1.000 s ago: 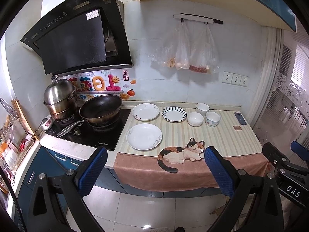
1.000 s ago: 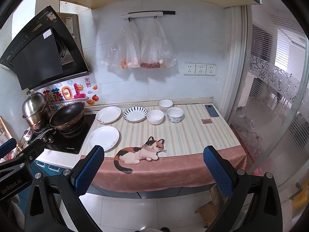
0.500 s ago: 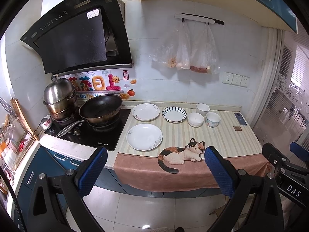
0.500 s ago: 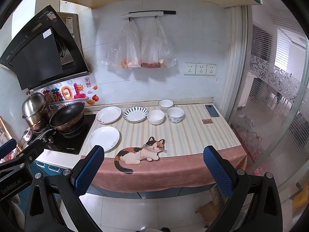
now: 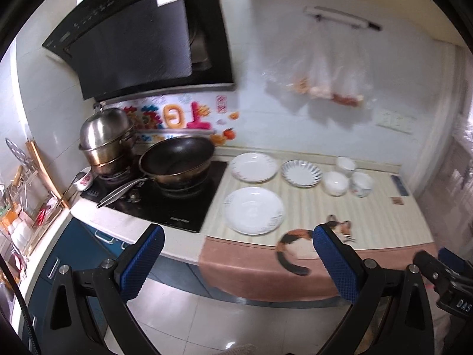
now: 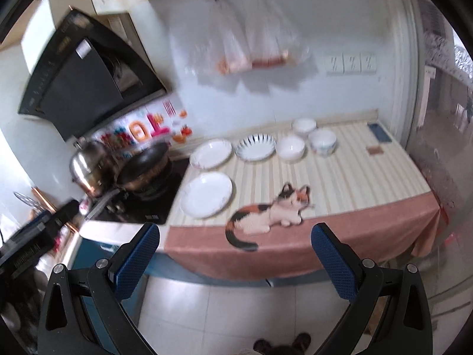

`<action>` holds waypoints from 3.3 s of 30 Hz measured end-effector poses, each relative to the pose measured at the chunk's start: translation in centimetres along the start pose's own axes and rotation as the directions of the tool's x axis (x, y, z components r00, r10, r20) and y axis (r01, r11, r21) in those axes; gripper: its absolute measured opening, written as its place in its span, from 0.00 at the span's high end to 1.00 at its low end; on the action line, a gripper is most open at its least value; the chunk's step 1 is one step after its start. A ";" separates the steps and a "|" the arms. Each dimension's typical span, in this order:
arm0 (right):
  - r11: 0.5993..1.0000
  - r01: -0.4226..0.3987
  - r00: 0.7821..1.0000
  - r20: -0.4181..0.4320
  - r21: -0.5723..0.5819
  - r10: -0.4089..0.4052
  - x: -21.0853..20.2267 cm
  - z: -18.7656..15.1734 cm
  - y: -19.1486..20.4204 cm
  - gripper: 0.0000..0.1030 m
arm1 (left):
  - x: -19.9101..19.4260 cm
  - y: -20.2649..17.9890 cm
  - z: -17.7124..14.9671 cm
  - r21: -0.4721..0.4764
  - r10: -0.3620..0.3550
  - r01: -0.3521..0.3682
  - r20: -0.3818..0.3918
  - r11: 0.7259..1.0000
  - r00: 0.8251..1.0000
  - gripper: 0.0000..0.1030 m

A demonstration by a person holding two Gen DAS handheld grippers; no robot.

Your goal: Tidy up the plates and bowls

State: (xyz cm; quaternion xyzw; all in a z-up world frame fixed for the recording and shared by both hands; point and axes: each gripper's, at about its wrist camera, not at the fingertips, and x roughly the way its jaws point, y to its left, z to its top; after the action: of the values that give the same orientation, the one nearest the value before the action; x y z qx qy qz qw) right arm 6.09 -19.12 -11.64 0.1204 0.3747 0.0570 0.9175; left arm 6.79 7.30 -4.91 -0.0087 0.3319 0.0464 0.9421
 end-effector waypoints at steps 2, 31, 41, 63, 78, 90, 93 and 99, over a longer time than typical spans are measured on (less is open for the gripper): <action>1.000 0.002 0.999 -0.034 -0.003 -0.002 2.7 -0.1 0.2 0.00 | 2.8 0.9 0.3 -0.016 0.018 -0.018 -0.019 1.000 1.000 0.00; 0.971 -0.239 0.789 -0.582 0.007 0.198 55.8 7.1 -0.3 0.11 | 47.2 3.7 -0.7 -0.134 -0.047 -0.052 -0.646 0.990 0.762 0.21; 0.941 -0.330 0.683 -0.669 0.073 0.292 63.4 6.3 2.2 0.67 | 50.4 4.5 -2.1 -0.183 -0.133 0.003 -0.705 0.983 0.697 0.59; 0.958 -0.282 0.721 -0.646 0.059 0.252 60.4 7.7 0.2 0.78 | 46.2 -0.9 0.0 -0.128 -0.136 0.066 -0.682 0.990 0.719 0.60; 0.972 -0.189 0.760 -0.606 0.140 0.235 55.7 8.6 -8.6 0.78 | 46.4 -8.5 0.1 -0.063 -0.189 0.201 -0.689 0.978 0.700 0.60; 0.975 -0.092 0.765 -0.613 0.201 0.198 54.9 7.0 -14.3 0.78 | 48.7 -12.7 -1.2 -0.030 -0.192 0.245 -0.716 0.969 0.671 0.60; 0.974 -0.079 0.761 -0.618 0.211 0.196 55.0 6.6 -14.9 0.78 | 49.0 -13.0 -1.4 -0.023 -0.185 0.244 -0.721 0.969 0.668 0.60; 0.973 -0.060 0.752 -0.631 0.224 0.191 55.4 5.7 -15.2 0.78 | 49.8 -13.5 -1.8 -0.026 -0.182 0.240 -0.729 0.970 0.660 0.60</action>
State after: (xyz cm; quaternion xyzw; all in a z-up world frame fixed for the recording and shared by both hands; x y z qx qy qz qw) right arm 49.80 -24.00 -48.98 0.2051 0.6635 0.1209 0.7093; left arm 45.53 -2.16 -37.74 -0.0306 0.6754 -0.0824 0.7322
